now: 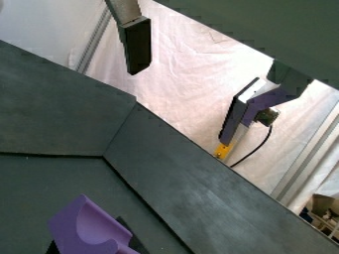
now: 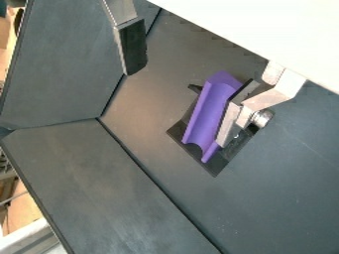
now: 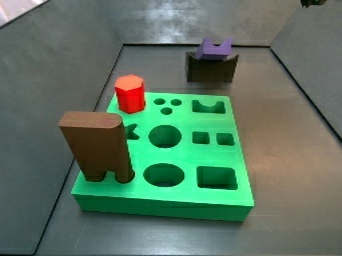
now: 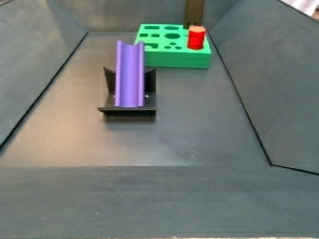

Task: Pick up the arch object. Move up. Place the arch object on the fixture. Regrasp the arch object. Move to above the board. Insert the arch object.
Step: Regrasp the arch object.

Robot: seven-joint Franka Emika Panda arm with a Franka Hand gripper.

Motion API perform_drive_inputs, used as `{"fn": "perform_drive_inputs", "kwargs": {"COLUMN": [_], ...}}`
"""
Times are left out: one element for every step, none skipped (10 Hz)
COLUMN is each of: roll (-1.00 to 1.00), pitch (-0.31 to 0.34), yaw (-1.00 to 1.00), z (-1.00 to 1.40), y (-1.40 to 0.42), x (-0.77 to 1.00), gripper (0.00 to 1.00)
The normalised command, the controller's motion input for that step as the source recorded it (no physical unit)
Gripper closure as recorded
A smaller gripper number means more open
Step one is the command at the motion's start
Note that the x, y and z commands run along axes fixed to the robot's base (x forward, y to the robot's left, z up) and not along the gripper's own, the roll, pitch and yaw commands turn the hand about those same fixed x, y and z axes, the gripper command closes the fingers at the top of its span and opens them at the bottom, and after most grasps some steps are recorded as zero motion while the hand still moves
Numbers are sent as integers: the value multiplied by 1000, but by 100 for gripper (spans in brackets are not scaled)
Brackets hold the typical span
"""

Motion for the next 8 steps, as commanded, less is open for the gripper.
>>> {"fn": "perform_drive_inputs", "kwargs": {"roll": [222,222,194,149,99,85,67,63], "pitch": [-41,-44,-72,-89,-101,-102,-94,-87], "yaw": [160,140,99,76,42,27,-8,-20], "z": [-1000,-1000,-1000,-1000,-1000,-1000,-1000,-1000], "y": [45,46,40,33,28,28,25,24], "x": [40,40,49,54,62,66,73,75], "gripper": [0,0,0,0,0,0,0,0]}}
